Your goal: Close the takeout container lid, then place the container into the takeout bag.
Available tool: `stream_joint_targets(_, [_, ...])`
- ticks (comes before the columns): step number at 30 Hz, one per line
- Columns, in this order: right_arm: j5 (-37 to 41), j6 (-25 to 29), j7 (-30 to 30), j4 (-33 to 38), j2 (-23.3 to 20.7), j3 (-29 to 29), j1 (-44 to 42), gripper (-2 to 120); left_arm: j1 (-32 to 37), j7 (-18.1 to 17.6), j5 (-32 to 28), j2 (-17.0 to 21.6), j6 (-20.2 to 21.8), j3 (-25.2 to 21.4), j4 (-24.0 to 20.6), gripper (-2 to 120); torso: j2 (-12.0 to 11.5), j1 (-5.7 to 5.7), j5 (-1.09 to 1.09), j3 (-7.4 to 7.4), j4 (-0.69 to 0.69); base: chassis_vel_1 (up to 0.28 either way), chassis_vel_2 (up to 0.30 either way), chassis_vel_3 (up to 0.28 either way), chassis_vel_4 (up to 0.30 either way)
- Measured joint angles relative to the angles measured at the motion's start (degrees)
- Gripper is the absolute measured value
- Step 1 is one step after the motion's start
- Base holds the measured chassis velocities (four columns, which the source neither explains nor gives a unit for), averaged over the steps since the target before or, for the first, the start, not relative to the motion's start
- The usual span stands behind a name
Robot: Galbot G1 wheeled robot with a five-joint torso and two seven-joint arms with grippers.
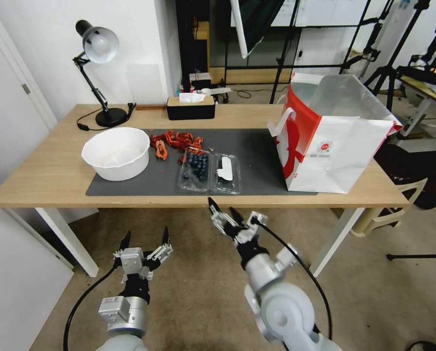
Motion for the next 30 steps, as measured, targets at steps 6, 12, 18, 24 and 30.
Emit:
stream_joint_targets(6, [10.68, 1.01, 6.71, -1.53, 3.68, -0.06, 4.90, 100, -0.02, -0.03, 0.02, 0.02, 0.02, -0.15, 0.05, 100, 0.00, 0.00, 0.01, 0.00, 0.00, 0.000, 0.000, 0.000, 0.000])
stream_joint_targets(12, [14.31, 2.74, 11.13, -4.02, 6.07, 0.40, 8.27, 100, -0.07, -0.09, 0.07, 0.01, -0.01, -0.44, 0.50, 100, 0.00, 0.00, 0.00, -0.01, 0.00, 0.000, 0.000, 0.000, 0.000])
stream_joint_targets(18, [15.68, 3.97, 13.95, -6.10, 7.70, 0.85, 10.54, 100, -0.27, -0.10, 0.07, -0.04, -0.05, -0.53, 0.71, 100, 0.00, 0.00, 0.01, -0.01, 0.00, 0.000, 0.000, 0.000, 0.000])
stream_joint_targets(24, [16.08, 4.09, 15.04, -7.06, 8.40, 1.19, 11.46, 100, -0.47, -0.10, 0.06, -0.01, -0.02, -0.55, 0.91, 100, 0.00, 0.00, 0.01, -0.01, 0.00, 0.000, 0.000, 0.000, 0.000])
stream_joint_targets(30, [15.91, 4.12, 15.58, -8.35, 8.69, 1.51, 12.19, 100, -0.62, -0.10, 0.05, 0.01, 0.00, -0.56, 1.20, 100, 0.00, 0.00, 0.01, -0.01, 0.00, 0.000, 0.000, 0.000, 0.000])
